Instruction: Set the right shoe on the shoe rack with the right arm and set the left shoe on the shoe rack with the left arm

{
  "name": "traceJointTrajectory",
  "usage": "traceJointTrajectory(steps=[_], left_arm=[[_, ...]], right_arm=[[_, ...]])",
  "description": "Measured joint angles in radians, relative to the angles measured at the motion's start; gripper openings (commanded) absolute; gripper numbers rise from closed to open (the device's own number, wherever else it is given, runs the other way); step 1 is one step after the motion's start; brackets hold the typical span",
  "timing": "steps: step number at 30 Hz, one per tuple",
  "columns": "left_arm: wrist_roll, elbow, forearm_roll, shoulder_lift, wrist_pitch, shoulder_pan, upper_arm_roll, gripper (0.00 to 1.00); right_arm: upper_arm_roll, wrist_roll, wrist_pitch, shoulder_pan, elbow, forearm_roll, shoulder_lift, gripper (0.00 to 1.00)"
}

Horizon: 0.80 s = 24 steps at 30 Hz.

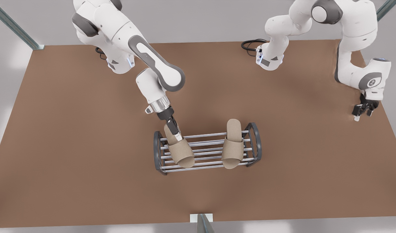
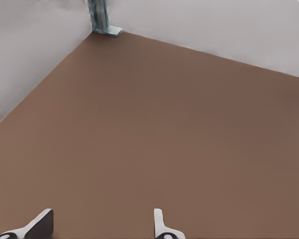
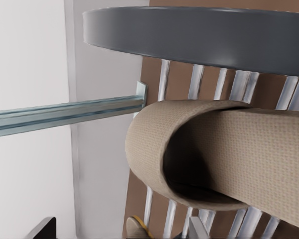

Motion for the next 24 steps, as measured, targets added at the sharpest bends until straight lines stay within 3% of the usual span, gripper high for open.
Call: traceJointTrajectory(steps=[3, 7, 9, 12, 14, 15, 18, 20, 22, 24], left_arm=[[-0.211, 0.392, 0.549, -0.016, -0.411, -0.023, -0.282, 1.00], [-0.466, 0.497, 0.927, -0.086, -0.767, -0.016, -0.384, 1.00], [-0.588, 0.527, 1.021, -0.098, -0.881, -0.004, -0.425, 1.00], [-0.823, 0.673, 1.047, -0.031, -1.022, -0.018, -0.523, 1.00], [-0.924, 0.746, 1.187, 0.064, -1.099, -0.054, -0.694, 1.00], [-0.966, 0.690, 1.242, 0.044, -1.115, -0.091, -0.719, 1.00], [-1.078, 0.633, 1.242, -0.004, -1.127, -0.192, -0.580, 1.00], [-1.143, 0.660, 1.240, 0.001, -1.143, -0.199, -0.560, 1.00], [-1.201, 0.697, 1.239, 0.025, -1.157, -0.202, -0.553, 1.00], [-1.253, 0.747, 1.237, 0.053, -1.181, -0.203, -0.550, 1.00]], right_arm=[[0.045, 0.009, 0.020, 0.008, -0.004, 0.070, -0.058, 1.00], [0.050, 0.017, -0.104, -0.167, -0.136, 0.005, -0.239, 1.00], [-0.077, 0.020, -0.280, -0.245, -0.233, -0.247, -0.330, 1.00], [-0.354, 0.020, -0.679, -0.339, -0.121, -0.871, -0.366, 1.00], [-0.429, -0.002, -0.944, -0.474, 0.005, -1.151, -0.341, 1.00], [-0.443, -0.017, -1.074, -0.531, 0.093, -1.254, -0.300, 1.00], [-0.431, -0.064, -1.361, -0.536, 0.158, -1.465, -0.254, 1.00], [-0.421, -0.091, -1.448, -0.516, 0.119, -1.547, -0.252, 1.00], [-0.417, -0.115, -1.553, -0.532, 0.298, -1.594, -0.130, 1.00], [-0.415, -0.136, -1.630, -0.542, 0.362, -1.621, -0.088, 1.00]])
